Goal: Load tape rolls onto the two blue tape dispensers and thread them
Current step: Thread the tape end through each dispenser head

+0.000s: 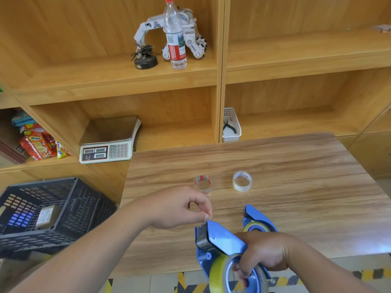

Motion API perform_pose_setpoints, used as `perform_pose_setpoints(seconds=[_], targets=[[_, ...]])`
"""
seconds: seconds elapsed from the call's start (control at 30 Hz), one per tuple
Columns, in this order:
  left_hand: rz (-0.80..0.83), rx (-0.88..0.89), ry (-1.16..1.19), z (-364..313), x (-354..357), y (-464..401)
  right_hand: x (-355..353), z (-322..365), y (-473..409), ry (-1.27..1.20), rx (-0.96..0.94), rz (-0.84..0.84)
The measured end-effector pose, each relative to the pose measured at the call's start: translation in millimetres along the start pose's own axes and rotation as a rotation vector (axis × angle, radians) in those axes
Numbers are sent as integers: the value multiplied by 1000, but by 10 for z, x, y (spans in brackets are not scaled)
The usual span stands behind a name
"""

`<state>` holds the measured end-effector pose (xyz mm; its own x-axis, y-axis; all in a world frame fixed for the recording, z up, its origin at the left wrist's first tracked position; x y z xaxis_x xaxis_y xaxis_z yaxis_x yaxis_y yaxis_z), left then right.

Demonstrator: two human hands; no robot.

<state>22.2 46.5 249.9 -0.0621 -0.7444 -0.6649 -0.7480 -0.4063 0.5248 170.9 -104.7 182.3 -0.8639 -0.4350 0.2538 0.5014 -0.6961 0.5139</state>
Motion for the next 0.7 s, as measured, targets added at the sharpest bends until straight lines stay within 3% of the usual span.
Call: perform_pose_setpoints(seconds=[0.23, 0.43, 0.57, 0.7], targets=[[237, -105, 192, 106, 133, -89, 70, 94, -54, 200, 52, -69], [421, -257, 510, 284, 315, -207, 96, 113, -180, 266, 71, -75], [355, -366, 657, 493, 439, -336, 113, -60, -349, 120, 55, -134], [199, -509, 961, 728, 577, -498, 77, -295, -587, -55, 2, -210]])
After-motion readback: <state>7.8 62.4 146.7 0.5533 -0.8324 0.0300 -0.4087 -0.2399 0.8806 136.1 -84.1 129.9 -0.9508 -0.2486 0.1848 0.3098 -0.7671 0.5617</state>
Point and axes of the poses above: each hand's wrist, its own y-axis away from the middle knuckle, its own x-axis out of the palm, z = x × y, the point moved 3 cm from there along -y, towards the middle knuckle, and after that the axes turned 10 degrees about -x, right-handed, at the moved point
